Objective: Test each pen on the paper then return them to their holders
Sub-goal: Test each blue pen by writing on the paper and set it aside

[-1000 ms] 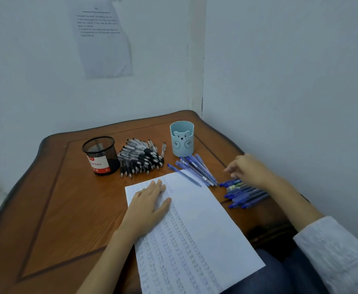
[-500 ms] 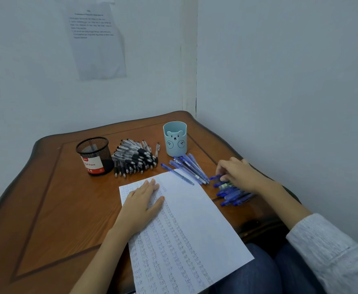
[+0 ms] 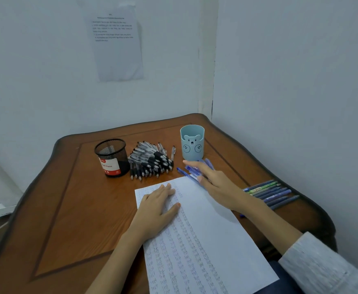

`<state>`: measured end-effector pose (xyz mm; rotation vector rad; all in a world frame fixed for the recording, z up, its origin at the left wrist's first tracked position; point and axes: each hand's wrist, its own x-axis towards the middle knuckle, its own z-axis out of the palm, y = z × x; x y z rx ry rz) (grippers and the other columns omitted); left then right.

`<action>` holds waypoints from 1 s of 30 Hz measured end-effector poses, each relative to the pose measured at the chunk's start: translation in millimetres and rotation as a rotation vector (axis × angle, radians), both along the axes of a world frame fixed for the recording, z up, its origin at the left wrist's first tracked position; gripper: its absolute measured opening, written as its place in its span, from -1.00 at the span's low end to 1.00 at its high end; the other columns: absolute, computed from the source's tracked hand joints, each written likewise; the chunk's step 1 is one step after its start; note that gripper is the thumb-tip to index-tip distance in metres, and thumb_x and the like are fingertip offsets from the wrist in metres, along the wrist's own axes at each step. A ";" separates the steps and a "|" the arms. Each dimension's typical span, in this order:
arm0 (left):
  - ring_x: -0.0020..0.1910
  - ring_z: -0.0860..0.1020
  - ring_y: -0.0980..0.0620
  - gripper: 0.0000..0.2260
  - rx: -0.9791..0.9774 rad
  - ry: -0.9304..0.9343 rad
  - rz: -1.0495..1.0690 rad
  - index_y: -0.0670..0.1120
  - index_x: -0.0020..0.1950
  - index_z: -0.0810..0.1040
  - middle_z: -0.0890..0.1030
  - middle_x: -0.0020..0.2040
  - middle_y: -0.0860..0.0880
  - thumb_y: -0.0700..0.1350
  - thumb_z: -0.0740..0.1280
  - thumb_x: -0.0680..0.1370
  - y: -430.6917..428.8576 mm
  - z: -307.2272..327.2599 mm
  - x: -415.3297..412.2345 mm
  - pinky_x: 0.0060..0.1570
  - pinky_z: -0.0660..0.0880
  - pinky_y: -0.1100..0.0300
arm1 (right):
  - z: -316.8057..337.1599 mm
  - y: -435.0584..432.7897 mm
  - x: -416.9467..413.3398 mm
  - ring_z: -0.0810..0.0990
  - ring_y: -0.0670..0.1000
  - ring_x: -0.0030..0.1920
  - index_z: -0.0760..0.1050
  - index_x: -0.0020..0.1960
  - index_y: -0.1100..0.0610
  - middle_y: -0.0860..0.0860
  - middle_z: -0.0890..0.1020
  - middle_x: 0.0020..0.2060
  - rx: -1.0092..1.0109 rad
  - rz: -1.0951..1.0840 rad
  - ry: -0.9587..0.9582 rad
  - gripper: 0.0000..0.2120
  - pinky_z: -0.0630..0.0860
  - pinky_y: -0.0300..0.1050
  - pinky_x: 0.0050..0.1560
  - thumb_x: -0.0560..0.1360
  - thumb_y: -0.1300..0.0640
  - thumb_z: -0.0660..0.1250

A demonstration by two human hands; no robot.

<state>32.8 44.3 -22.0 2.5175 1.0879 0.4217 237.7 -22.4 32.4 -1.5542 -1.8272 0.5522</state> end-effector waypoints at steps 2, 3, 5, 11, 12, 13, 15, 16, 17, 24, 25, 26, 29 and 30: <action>0.51 0.08 0.16 -0.50 -0.006 -0.009 -0.005 0.07 0.48 0.26 0.17 0.53 0.12 0.23 0.09 0.58 1.8 -1.1 -0.9 0.45 0.05 0.10 | -5.4 1.3 -3.0 0.29 -0.08 0.37 0.34 0.28 -0.20 -0.07 0.35 0.42 0.008 -0.014 0.028 -0.62 0.25 0.01 0.40 0.66 0.24 0.05; 0.50 0.09 0.16 -0.49 -0.011 -0.013 -0.006 0.08 0.47 0.27 0.18 0.53 0.13 0.24 0.10 0.57 2.8 -1.3 -1.2 0.44 0.05 0.10 | -8.1 2.1 -4.0 0.45 0.13 0.22 0.39 0.26 -0.09 -0.02 0.40 0.39 -0.003 -0.021 0.064 -0.67 0.40 0.04 0.21 0.65 0.26 0.06; 0.48 0.13 0.18 -0.51 -0.028 -0.022 -0.010 0.08 0.45 0.29 0.21 0.51 0.15 0.23 0.12 0.57 5.0 -1.7 -1.3 0.41 0.06 0.11 | -12.4 2.9 -5.6 0.49 0.36 -0.02 0.40 0.22 0.01 -0.03 0.39 0.40 -0.034 -0.052 0.136 -0.72 0.50 0.10 -0.12 0.64 0.29 0.06; 0.27 0.25 0.22 -0.33 -0.036 -0.010 -0.042 0.09 0.36 0.38 0.35 0.30 0.24 0.42 0.01 0.39 19.7 0.7 -1.9 0.13 0.15 0.17 | -11.5 4.4 -10.9 0.28 -0.15 -0.58 0.37 0.34 -0.04 0.07 0.54 -0.34 -0.115 -0.067 0.497 -0.64 0.26 -0.33 -0.56 0.60 0.26 0.22; 0.20 0.26 0.24 -0.33 -0.027 -0.022 -0.042 0.10 0.33 0.41 0.37 0.25 0.25 0.43 0.01 0.37 21.2 0.5 -2.0 0.08 0.16 0.17 | -11.6 6.0 -10.1 0.29 -0.15 -0.59 0.36 0.37 -0.02 0.10 0.57 -0.36 -0.144 -0.074 0.522 -0.60 0.26 -0.34 -0.57 0.58 0.27 0.26; 0.15 0.26 0.25 -0.35 -0.018 -0.036 -0.040 0.11 0.31 0.42 0.38 0.21 0.26 0.43 0.02 0.38 21.9 -0.4 -2.0 0.05 0.17 0.17 | -9.9 7.8 -9.8 0.27 -0.15 -0.61 0.37 0.38 0.04 0.12 0.62 -0.33 -0.176 -0.085 0.571 -0.59 0.24 -0.32 -0.59 0.57 0.29 0.27; 0.12 0.27 0.26 -0.39 -0.005 -0.061 -0.038 0.12 0.29 0.43 0.39 0.18 0.26 0.42 0.03 0.39 21.6 -1.8 -2.5 0.03 0.17 0.17 | -5.1 13.8 -10.3 0.26 -0.12 -0.64 0.47 0.32 0.23 0.17 0.68 -0.26 -0.241 -0.096 0.804 -0.70 0.14 -0.31 -0.65 0.60 0.28 0.19; 0.13 0.27 0.26 -0.40 -0.002 -0.067 -0.040 0.13 0.28 0.43 0.39 0.18 0.26 0.42 0.04 0.40 21.0 -2.2 -2.8 0.03 0.17 0.18 | -2.3 16.8 -10.7 0.33 -0.10 -0.64 0.52 0.25 0.30 0.21 0.69 -0.21 -0.294 -0.070 0.982 -0.69 0.15 -0.33 -0.66 0.62 0.21 0.13; 0.13 0.26 0.26 -0.41 0.001 -0.071 -0.043 0.13 0.29 0.43 0.39 0.19 0.27 0.41 0.04 0.40 20.5 -2.1 -3.1 0.03 0.16 0.19 | 0.6 18.7 -10.9 0.44 -0.06 -0.59 0.56 0.18 0.33 0.25 0.68 -0.16 -0.339 -0.033 1.169 -0.62 0.23 -0.34 -0.63 0.64 0.14 0.06; 0.20 0.27 0.22 -0.56 -0.057 -0.105 -0.035 0.13 0.29 0.44 0.38 0.30 0.23 0.29 0.20 0.48 21.2 -0.7 -4.3 0.18 0.19 0.14 | -3.1 40.4 -9.9 0.25 -0.10 -0.60 0.61 -0.19 0.30 0.06 0.37 -0.50 -0.285 -0.191 1.194 -0.39 0.14 -0.28 -0.56 0.66 -0.09 -0.02; 0.21 0.27 0.22 -0.57 -0.060 -0.115 -0.032 0.13 0.28 0.45 0.39 0.30 0.22 0.28 0.22 0.49 21.3 -0.8 -4.3 0.21 0.20 0.12 | -5.9 42.3 -10.4 0.21 -0.11 -0.62 0.58 -0.22 0.30 0.06 0.36 -0.51 -0.280 -0.213 1.201 -0.43 0.11 -0.29 -0.59 0.64 -0.11 0.06; 0.22 0.28 0.22 -0.59 -0.063 -0.129 -0.030 0.13 0.27 0.46 0.39 0.31 0.23 0.27 0.26 0.49 21.3 -0.7 -4.4 0.23 0.20 0.11 | -8.3 43.9 -11.0 0.21 -0.12 -0.62 0.54 -0.23 0.28 0.05 0.37 -0.52 -0.270 -0.207 1.190 -0.50 0.10 -0.31 -0.60 0.60 -0.12 0.16; 0.26 0.29 0.24 -0.64 -0.076 -0.195 -0.026 0.13 0.22 0.50 0.41 0.31 0.24 0.21 0.34 0.48 21.8 -1.9 -6.0 0.29 0.20 0.10 | -13.2 46.5 -15.8 0.25 -0.13 -0.59 0.40 -0.27 0.18 -0.03 0.38 -0.56 -0.265 -0.114 0.955 -0.68 0.13 -0.35 -0.57 0.46 -0.03 0.39; 0.27 0.29 0.24 -0.65 -0.076 -0.213 -0.026 0.12 0.21 0.52 0.42 0.31 0.24 0.20 0.36 0.47 22.2 -2.5 -6.7 0.30 0.20 0.09 | -14.4 47.5 -18.5 0.26 -0.13 -0.60 0.38 -0.28 0.17 -0.05 0.39 -0.58 -0.254 -0.109 0.886 -0.70 0.14 -0.35 -0.57 0.47 0.02 0.40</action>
